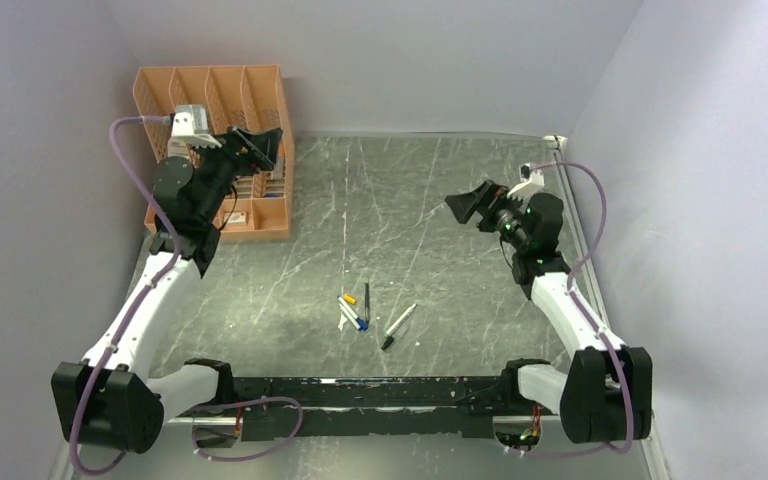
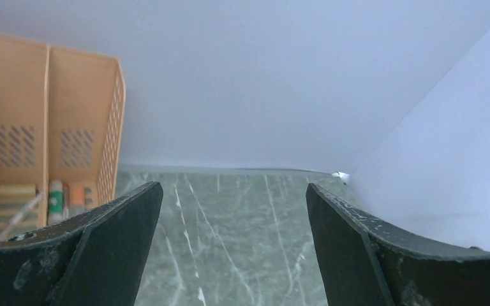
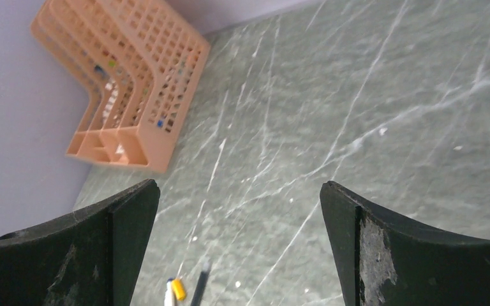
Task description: Insert the pens into the pen caps
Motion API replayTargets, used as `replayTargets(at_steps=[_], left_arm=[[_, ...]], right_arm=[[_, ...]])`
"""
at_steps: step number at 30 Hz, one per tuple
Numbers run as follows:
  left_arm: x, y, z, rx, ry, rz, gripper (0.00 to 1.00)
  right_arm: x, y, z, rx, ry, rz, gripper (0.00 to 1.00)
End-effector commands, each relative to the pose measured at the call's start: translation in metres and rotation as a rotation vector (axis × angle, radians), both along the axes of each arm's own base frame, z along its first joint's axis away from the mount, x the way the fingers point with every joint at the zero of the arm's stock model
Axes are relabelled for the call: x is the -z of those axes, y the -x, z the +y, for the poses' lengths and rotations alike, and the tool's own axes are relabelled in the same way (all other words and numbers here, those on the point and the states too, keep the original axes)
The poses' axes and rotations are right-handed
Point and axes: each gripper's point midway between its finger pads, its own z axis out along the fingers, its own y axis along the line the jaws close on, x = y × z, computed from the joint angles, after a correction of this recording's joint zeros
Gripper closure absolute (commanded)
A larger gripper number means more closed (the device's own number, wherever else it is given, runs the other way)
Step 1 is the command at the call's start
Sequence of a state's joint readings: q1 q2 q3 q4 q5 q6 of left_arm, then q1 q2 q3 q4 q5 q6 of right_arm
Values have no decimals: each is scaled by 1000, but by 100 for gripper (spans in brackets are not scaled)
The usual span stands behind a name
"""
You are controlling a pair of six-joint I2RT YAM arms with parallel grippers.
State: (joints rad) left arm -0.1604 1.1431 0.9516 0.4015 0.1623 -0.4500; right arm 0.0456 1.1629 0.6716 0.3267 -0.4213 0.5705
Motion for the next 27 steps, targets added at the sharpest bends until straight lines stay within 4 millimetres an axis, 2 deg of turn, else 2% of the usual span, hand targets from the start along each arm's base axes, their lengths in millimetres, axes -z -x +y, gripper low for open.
replayTargets(at_steps=[1,3,4,5,6,7,8,10,12,13,16,20,21,22,23,24,25,26,27], left_arm=[[58,4,7,-40,149,258,6],[62,2,3,-20,128,302,6],[62,1,0,-6,124,318,6],[61,1,-4,18,110,320,5],[58,1,-9,46,96,315,6],[60,1,-11,56,85,326,5],[60,2,-11,52,74,333,5],[60,4,-11,50,40,324,5],[67,8,-13,55,19,309,6],[72,8,-12,38,15,311,5],[94,10,-19,-6,-32,358,6],[137,12,-42,2,-104,474,5],[143,13,-45,-3,-116,483,5],[149,14,-47,-12,-131,485,1],[152,14,-48,-23,-143,481,32],[157,15,-48,-37,-154,487,59],[160,14,-48,-42,-162,492,71],[162,14,-48,-46,-167,500,77],[163,14,-49,-43,-169,504,77]], right_arm=[[-41,20,16,-96,-76,-136,0],[-38,16,17,-92,-118,-81,0],[-35,14,18,-78,-189,-26,11],[-32,12,22,-86,-237,12,39],[-29,12,27,-129,-252,27,60],[-27,12,32,-171,-251,33,69],[-24,13,38,-202,-249,43,72],[-4,11,47,-208,-184,91,66],[18,13,62,-170,5,131,51],[28,15,69,-137,126,148,47],[57,42,107,-168,369,204,41],[99,74,116,-187,472,303,40],[107,80,116,-187,496,323,45],[115,87,118,-193,526,338,53],[123,94,118,-192,561,358,64],[130,100,118,-189,597,374,75],[136,105,118,-189,627,386,83],[140,109,119,-188,647,392,89],[143,113,121,-193,656,398,90]])
